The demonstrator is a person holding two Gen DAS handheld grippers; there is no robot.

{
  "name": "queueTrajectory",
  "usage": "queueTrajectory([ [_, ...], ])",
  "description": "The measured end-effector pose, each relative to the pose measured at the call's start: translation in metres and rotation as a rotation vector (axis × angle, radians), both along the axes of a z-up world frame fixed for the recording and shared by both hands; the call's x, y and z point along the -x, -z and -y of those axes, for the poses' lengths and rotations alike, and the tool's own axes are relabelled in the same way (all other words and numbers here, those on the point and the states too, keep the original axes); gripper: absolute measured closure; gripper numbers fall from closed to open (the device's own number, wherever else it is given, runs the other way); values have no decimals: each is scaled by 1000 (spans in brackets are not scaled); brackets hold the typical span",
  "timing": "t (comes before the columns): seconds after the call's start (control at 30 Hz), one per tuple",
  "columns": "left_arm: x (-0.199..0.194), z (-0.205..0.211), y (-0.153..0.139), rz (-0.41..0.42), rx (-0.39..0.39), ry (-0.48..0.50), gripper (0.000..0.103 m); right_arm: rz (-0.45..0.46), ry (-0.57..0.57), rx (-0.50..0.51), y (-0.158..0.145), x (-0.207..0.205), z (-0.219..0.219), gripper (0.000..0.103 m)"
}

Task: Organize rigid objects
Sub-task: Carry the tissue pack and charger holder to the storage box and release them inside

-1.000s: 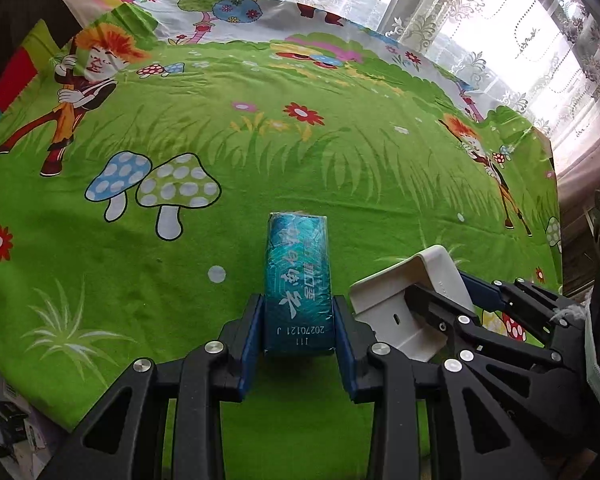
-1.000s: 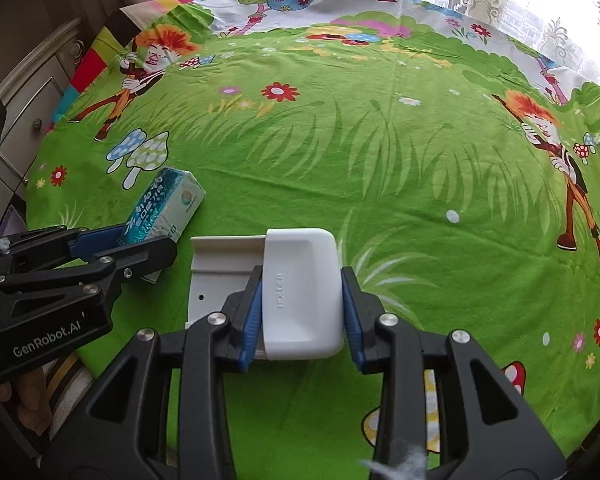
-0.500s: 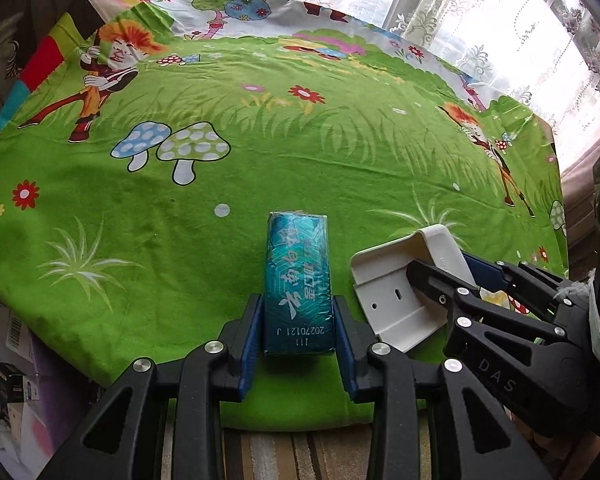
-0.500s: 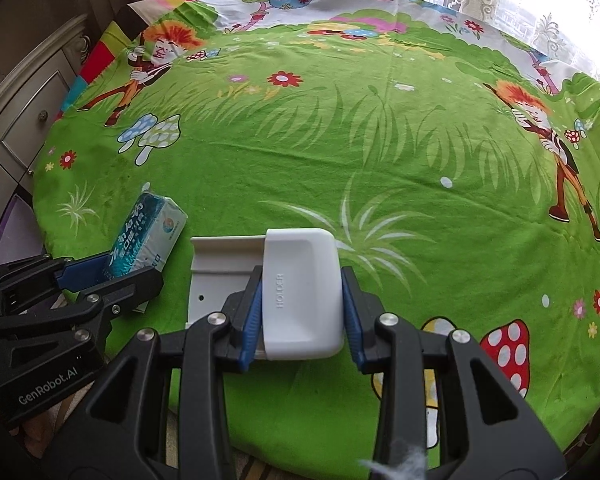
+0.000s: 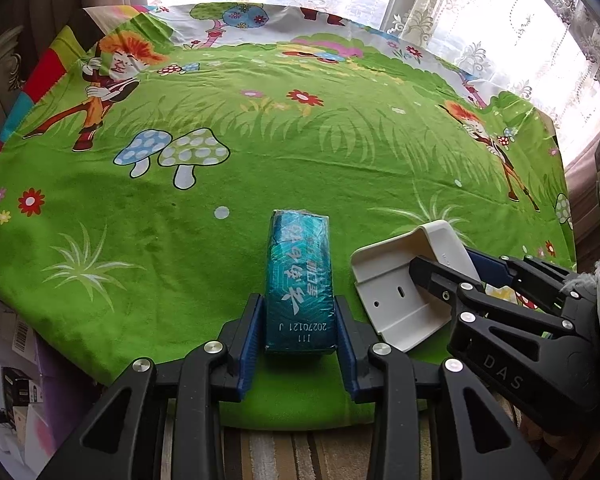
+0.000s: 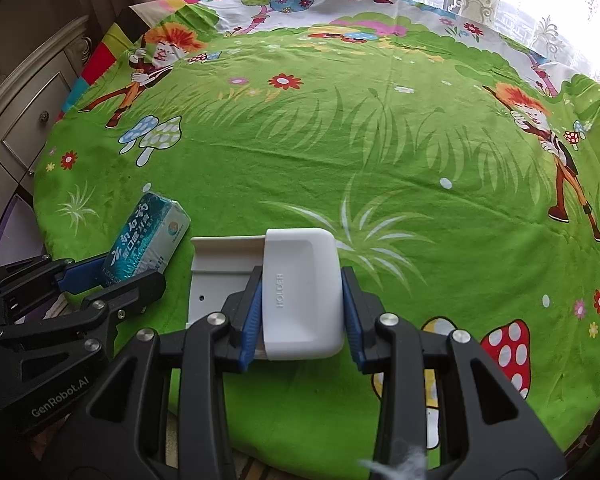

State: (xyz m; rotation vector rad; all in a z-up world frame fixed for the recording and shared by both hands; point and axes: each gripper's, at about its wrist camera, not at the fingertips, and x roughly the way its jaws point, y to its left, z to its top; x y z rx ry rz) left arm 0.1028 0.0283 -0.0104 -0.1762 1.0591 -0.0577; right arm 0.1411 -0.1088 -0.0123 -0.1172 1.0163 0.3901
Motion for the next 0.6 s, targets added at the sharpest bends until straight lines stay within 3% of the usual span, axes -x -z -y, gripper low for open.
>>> queueTrajectory([
  [0.27,20,-18,-14,38,28,-78,68,17,17,-53,-13,7,6,63],
  [0.6,71,-39,-50,146,-43,-159,68,54,9,-94,-40,35,4,63],
])
